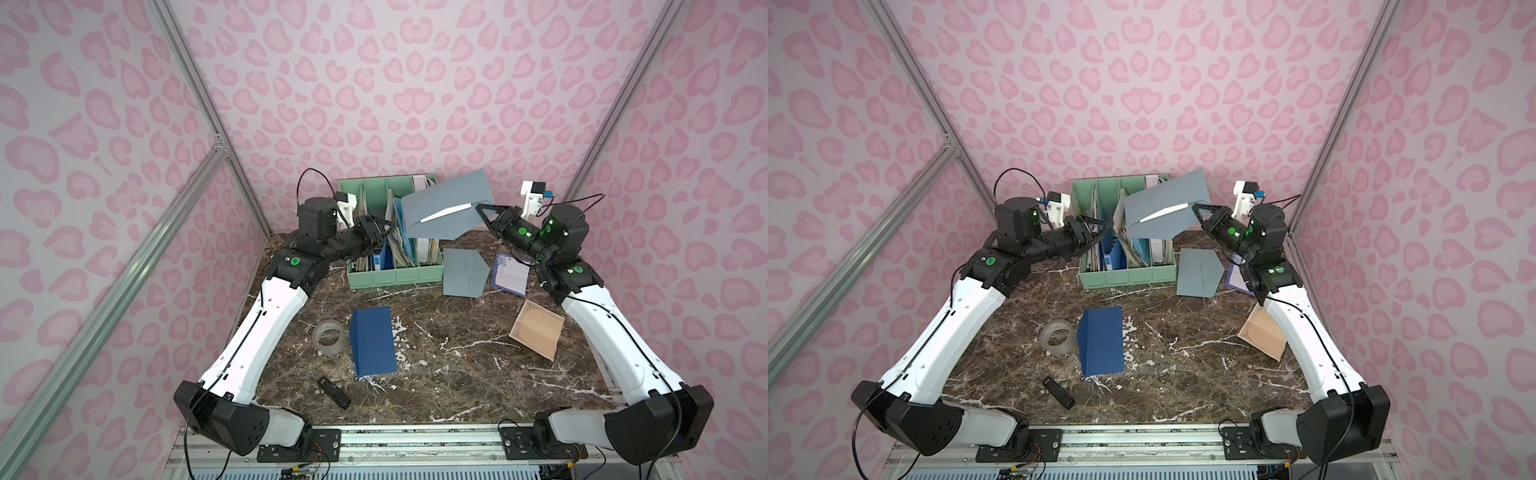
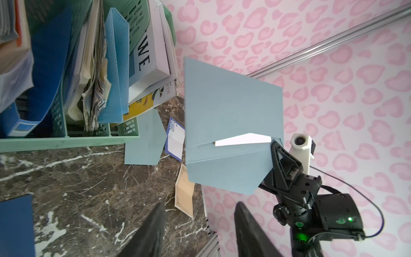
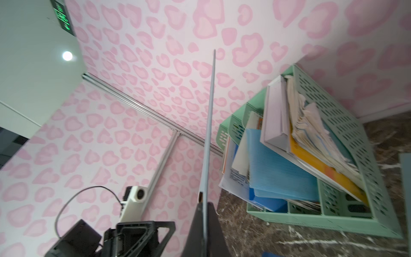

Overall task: Take the letter paper out of the envelope
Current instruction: Take out the letter paper from the envelope.

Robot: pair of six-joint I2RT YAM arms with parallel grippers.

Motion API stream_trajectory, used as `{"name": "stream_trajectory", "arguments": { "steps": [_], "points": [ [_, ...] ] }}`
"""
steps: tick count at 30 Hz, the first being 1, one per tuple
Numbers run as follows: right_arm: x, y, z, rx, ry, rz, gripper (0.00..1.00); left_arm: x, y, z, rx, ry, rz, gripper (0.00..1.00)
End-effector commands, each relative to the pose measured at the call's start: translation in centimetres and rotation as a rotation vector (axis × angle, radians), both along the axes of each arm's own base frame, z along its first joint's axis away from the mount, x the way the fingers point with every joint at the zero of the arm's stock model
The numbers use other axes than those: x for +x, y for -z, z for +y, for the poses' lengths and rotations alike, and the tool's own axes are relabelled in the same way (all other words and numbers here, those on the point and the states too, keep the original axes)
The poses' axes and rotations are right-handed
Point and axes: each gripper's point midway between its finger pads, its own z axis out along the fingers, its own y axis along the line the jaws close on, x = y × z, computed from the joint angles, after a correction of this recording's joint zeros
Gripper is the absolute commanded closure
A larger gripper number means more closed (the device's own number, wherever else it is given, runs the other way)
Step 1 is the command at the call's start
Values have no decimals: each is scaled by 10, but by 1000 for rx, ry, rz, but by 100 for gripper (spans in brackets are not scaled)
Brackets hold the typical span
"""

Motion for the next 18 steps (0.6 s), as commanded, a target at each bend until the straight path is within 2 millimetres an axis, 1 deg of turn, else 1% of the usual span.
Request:
{"name": "stream_trajectory", "arguments": {
  "steps": [1, 3, 4, 6, 8, 11, 15, 18],
  "points": [
    [-3, 43, -13, -165, 58, 146, 100, -11, 18, -4, 206, 65, -46, 52],
    [-1, 51, -12, -188, 67, 211, 100, -19, 16, -20, 290, 130, -105, 52],
    [0, 59, -11, -207, 72, 255, 100, -22, 16, -27, 327, 159, -132, 51],
    [1, 68, -3, -239, 52, 317, 100, -26, 18, -41, 411, 206, -187, 49],
    [3, 80, 6, -264, 34, 394, 100, -26, 24, -51, 476, 231, -222, 49],
    [1, 89, 14, -269, 30, 476, 100, -23, 35, -61, 565, 253, -267, 49],
    [-2, 100, 14, -217, 59, 587, 100, -23, 46, -76, 662, 294, -337, 50],
    [-4, 107, 17, -187, 51, 660, 100, -23, 55, -82, 714, 323, -357, 51]
  ]
}}
